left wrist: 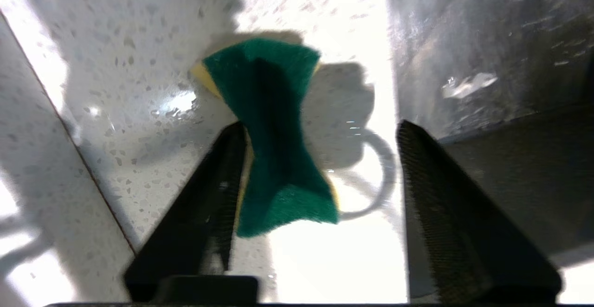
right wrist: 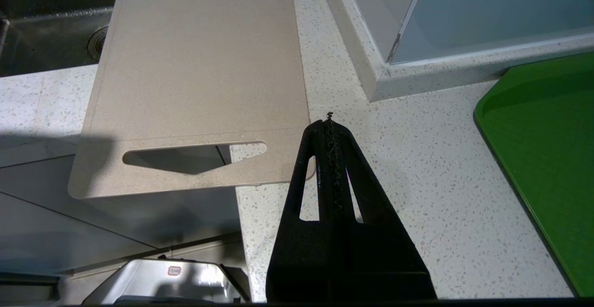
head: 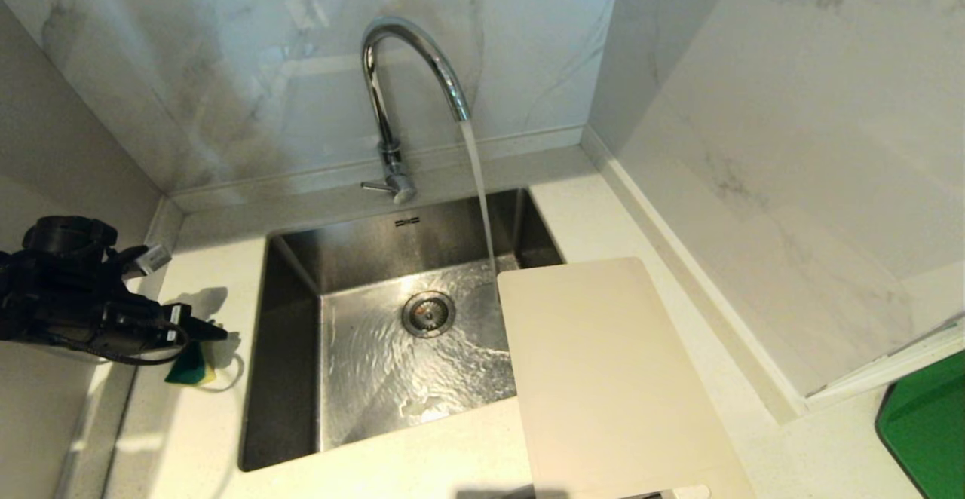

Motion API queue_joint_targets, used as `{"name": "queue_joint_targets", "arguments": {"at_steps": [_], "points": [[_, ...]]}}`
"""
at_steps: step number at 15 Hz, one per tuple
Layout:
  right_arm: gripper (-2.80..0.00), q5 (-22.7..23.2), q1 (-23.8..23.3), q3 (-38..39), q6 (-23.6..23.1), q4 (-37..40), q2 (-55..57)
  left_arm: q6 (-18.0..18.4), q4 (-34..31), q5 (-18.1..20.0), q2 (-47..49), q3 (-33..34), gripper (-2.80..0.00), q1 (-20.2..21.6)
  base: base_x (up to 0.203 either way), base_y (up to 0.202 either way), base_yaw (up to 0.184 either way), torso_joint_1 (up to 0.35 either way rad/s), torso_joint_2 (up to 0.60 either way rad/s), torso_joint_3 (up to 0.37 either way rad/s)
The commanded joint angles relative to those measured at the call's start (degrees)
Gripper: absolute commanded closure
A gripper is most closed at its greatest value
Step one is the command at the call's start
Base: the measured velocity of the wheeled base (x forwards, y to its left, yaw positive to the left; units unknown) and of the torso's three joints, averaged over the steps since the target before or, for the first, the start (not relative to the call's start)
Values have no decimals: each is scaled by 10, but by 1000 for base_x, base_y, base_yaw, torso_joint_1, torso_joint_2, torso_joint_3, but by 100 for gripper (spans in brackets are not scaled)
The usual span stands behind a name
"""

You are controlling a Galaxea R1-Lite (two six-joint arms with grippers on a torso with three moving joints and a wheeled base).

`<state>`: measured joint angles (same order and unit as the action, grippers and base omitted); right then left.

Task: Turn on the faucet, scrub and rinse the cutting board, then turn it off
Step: Put down the cleaning cloth, then turn off the tap

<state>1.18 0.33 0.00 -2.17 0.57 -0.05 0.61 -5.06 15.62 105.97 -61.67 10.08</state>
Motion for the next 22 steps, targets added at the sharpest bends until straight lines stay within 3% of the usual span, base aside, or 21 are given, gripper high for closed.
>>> {"name": "queue_joint_targets", "arguments": {"at_steps": [1, 6, 7, 11, 12, 15, 18, 22], "points": [[0, 0, 0, 0, 0, 0, 0, -1, 0, 4, -28, -1, -280, 1, 0, 0, 0, 0, 0, 0], [0, 0, 0, 0, 0, 0, 0, -8, 2, 7, -52, -6, -280, -9, 0, 0, 0, 0, 0, 0], [0, 0, 0, 1, 0, 0, 0, -31, 11, 7, -58, -12, -280, -17, 0, 0, 0, 0, 0, 0], [0, -3, 0, 0, 3, 0, 0, -200, 56, 8, -94, -55, -280, -96, 0, 0, 0, 0, 0, 0], [0, -4, 0, 0, 5, 0, 0, -246, 56, 8, -98, -72, 0, -120, 0, 0, 0, 0, 0, 0], [0, -4, 0, 0, 7, 0, 0, -403, 57, 44, -91, -131, 0, -160, 0, 0, 0, 0, 0, 0], [0, -4, 0, 1, 7, 0, 0, -542, 82, 141, -86, -159, 0, -180, 0, 0, 0, 0, 0, 0], [0, -4, 0, 0, 7, 0, 0, -571, 288, 150, -60, -107, 0, -204, 0, 0, 0, 0, 0, 0]]}}
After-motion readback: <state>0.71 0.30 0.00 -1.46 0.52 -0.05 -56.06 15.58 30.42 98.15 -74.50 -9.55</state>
